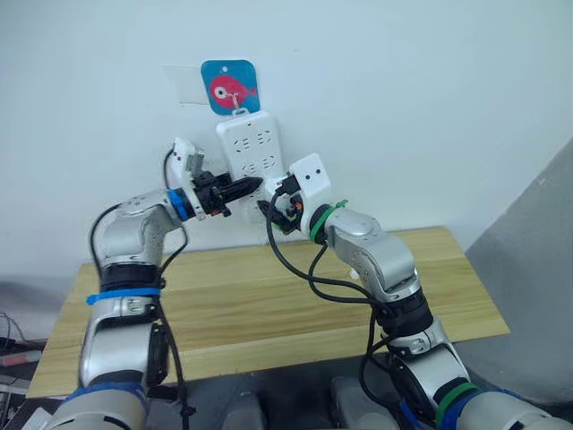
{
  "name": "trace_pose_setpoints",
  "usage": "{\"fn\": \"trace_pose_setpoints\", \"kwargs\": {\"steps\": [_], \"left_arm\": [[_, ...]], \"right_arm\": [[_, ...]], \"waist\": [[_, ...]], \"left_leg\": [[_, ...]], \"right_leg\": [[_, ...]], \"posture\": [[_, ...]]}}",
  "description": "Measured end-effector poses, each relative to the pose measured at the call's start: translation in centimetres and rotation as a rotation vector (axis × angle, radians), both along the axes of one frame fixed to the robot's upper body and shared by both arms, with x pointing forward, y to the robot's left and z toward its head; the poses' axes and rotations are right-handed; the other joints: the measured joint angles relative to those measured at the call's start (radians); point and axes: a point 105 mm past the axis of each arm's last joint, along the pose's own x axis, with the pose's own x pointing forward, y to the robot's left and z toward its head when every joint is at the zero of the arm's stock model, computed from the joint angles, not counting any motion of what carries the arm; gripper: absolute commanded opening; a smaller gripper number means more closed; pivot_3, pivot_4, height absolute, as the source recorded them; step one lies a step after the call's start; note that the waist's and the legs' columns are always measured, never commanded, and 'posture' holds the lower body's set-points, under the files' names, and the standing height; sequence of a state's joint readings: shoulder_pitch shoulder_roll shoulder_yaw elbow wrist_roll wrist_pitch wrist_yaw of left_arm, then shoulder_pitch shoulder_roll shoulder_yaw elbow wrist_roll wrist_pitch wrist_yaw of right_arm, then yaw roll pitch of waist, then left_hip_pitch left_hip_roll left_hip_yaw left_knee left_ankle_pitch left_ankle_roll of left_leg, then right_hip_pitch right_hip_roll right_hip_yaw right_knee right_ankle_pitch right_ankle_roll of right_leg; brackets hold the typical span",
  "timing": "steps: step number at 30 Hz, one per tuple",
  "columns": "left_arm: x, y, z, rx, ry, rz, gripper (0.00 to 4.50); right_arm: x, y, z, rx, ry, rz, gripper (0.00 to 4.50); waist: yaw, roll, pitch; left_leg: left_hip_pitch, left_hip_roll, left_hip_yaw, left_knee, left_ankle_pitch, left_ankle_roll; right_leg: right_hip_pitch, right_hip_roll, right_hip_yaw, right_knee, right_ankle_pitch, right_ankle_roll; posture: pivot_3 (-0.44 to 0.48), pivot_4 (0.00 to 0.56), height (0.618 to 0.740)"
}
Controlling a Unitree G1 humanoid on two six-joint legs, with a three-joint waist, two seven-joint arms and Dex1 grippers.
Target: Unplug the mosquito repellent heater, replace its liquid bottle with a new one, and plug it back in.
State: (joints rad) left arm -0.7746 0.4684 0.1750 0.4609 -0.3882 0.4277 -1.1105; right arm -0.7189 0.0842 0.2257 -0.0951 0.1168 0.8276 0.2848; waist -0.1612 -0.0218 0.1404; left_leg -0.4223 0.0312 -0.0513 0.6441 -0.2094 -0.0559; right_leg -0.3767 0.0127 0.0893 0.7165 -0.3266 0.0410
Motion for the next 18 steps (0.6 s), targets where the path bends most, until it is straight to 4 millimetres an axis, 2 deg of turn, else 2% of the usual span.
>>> {"fn": "trace_pose_setpoints", "kwargs": {"steps": [7,18], "left_arm": [[-0.2,-0.8,0.2,0.011,-0.007,-0.050,1.33],[0.0,-0.8,0.2,0.011,-0.011,-0.055,1.33]], "right_arm": [[-0.7,-1.4,0.5,0.004,-0.024,0.008,4.48],[-3.1,-6.6,-0.5,-0.056,0.027,0.039,4.48]], "waist": [[0.018,0.000,0.000],[0.023,0.000,0.000]], "left_leg": [[-0.008,-0.001,-0.001,-0.002,0.000,0.000],[-0.010,-0.003,-0.002,-0.003,0.000,0.000]], "right_leg": [[-0.004,-0.003,0.000,-0.006,-0.002,0.003],[-0.006,-0.004,0.000,-0.008,-0.003,0.003]], "posture": [[-0.092,0.108,0.740],[-0.110,0.109,0.740]]}}
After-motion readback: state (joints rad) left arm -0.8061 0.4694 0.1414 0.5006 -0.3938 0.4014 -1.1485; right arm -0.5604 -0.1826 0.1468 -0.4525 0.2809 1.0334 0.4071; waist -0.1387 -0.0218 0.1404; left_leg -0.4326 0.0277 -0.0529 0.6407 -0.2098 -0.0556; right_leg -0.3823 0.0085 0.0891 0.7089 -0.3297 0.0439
